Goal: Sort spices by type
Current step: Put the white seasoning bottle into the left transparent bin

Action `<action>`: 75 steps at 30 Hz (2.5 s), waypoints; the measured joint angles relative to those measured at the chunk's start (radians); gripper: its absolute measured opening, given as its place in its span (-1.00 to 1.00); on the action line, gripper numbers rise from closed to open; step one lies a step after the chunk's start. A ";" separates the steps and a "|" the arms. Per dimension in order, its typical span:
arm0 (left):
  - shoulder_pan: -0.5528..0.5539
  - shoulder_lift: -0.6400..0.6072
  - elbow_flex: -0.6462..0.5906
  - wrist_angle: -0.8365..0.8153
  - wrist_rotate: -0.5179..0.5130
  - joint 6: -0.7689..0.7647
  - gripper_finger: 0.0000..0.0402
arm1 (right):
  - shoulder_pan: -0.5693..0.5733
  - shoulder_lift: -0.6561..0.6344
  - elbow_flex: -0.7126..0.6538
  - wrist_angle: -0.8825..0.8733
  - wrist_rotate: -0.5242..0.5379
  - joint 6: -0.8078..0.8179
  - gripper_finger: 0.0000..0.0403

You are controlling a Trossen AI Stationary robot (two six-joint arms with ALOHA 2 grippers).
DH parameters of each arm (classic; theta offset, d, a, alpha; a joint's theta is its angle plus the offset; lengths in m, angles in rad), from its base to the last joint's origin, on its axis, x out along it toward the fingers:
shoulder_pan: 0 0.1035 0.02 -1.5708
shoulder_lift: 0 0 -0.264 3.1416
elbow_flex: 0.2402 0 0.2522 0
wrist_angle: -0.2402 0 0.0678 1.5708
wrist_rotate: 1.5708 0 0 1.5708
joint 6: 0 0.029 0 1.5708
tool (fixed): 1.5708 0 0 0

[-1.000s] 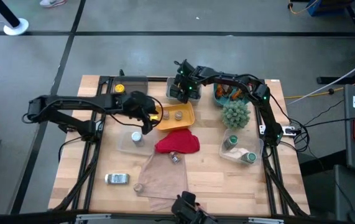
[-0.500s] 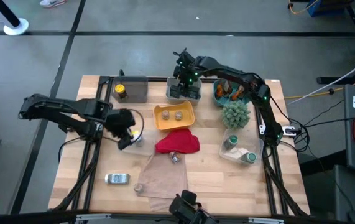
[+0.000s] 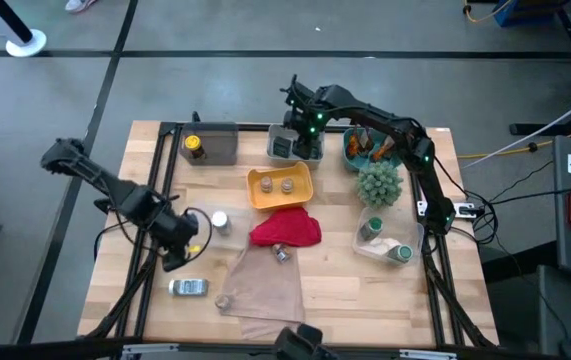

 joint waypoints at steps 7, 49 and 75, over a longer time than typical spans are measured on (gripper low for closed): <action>-0.209 0.002 -0.002 0.038 -0.071 -0.140 0.06 | 0.086 0.000 0.000 -0.031 0.000 0.041 0.15; -0.562 0.479 -0.002 0.240 -0.231 -0.305 0.06 | 0.584 0.000 0.000 0.068 0.195 0.097 0.15; -0.537 0.560 -0.001 0.266 -0.198 -0.251 -0.09 | 0.659 0.000 0.000 0.077 0.201 0.096 0.15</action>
